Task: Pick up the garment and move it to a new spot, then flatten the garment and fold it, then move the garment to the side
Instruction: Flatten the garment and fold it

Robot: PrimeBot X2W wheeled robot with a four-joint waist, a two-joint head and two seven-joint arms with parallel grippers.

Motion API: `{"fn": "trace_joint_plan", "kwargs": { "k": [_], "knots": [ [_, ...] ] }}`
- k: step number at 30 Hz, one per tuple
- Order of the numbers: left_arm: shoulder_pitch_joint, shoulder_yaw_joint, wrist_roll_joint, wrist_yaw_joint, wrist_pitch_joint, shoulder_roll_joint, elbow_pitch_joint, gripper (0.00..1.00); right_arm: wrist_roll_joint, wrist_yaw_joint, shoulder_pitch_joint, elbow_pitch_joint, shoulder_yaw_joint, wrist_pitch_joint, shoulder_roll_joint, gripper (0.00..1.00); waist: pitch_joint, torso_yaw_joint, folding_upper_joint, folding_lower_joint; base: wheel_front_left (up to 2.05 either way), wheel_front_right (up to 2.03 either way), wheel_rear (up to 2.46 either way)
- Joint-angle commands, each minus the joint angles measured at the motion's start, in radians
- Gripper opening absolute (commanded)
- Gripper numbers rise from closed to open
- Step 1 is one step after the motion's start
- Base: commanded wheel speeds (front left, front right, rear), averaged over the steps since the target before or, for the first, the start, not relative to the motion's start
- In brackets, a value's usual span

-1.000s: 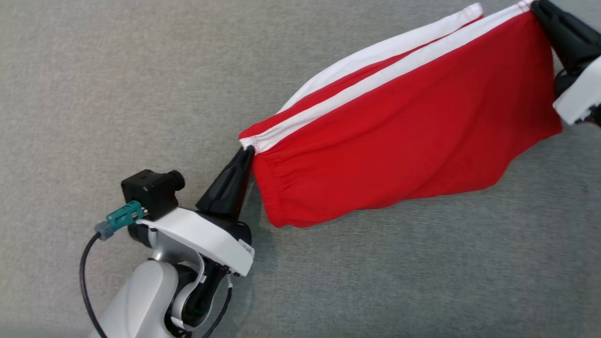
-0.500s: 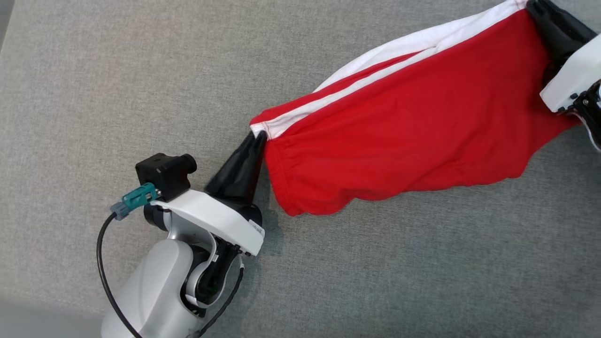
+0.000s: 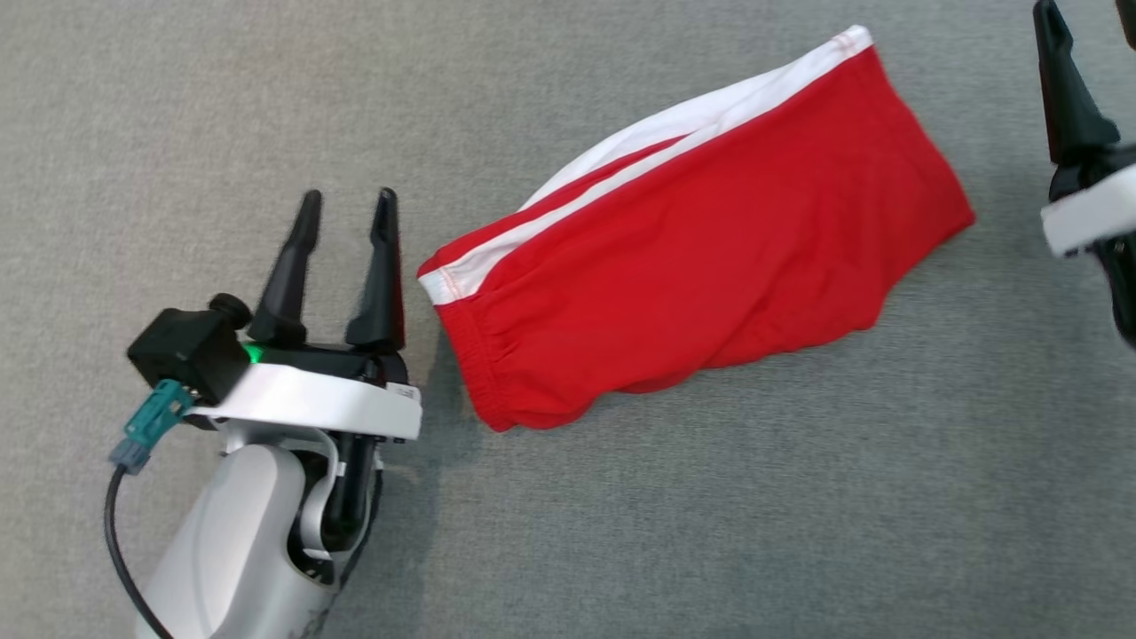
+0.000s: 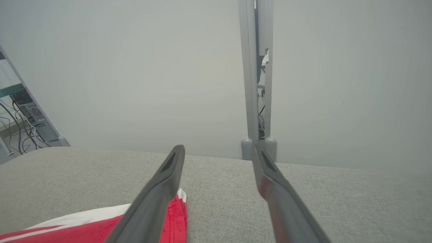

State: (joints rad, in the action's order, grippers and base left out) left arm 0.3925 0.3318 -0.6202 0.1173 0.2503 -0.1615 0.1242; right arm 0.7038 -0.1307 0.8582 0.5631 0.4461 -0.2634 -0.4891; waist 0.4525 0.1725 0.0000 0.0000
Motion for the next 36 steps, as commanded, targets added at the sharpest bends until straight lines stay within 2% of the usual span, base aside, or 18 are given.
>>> {"fn": "trace_joint_plan", "kwargs": {
  "k": [1, 7, 16, 27, 36],
  "knots": [
    [-0.005, -0.014, 0.021, 0.006, 0.009, -0.009, -0.008, 1.00, -0.041, 0.000, -0.055, -0.027, -0.035, -0.002, 0.012, 1.00, -0.024, -0.027, 0.0000, 0.0000, 0.00, 0.00, 0.00],
    [-0.027, -0.072, 0.145, -0.001, 0.013, -0.015, -0.039, 1.00, -0.221, 0.000, -0.265, -0.208, -0.217, -0.002, 0.089, 1.00, -0.067, -0.063, 0.0000, 0.0000, 0.00, 0.00, 0.00],
    [-0.110, -0.119, 0.254, -0.043, 0.013, -0.022, -0.012, 1.00, -0.297, 0.000, -0.458, -0.289, -0.306, -0.002, 0.155, 1.00, -0.117, -0.093, 0.0000, 0.0000, 0.00, 0.00, 0.00],
    [-0.128, -0.159, 0.297, -0.087, 0.013, 0.013, 0.001, 1.00, -0.303, 0.000, -0.493, -0.299, -0.331, 0.010, 0.166, 1.00, -0.132, -0.085, 0.0000, 0.0000, 0.00, 0.00, 0.00],
    [-0.105, -0.162, 0.320, -0.106, 0.013, 0.041, 0.015, 1.00, -0.290, 0.000, -0.400, -0.225, -0.312, 0.059, 0.141, 1.00, -0.114, -0.034, 0.0000, 0.0000, 0.00, 0.00, 0.00]
  ]
}}
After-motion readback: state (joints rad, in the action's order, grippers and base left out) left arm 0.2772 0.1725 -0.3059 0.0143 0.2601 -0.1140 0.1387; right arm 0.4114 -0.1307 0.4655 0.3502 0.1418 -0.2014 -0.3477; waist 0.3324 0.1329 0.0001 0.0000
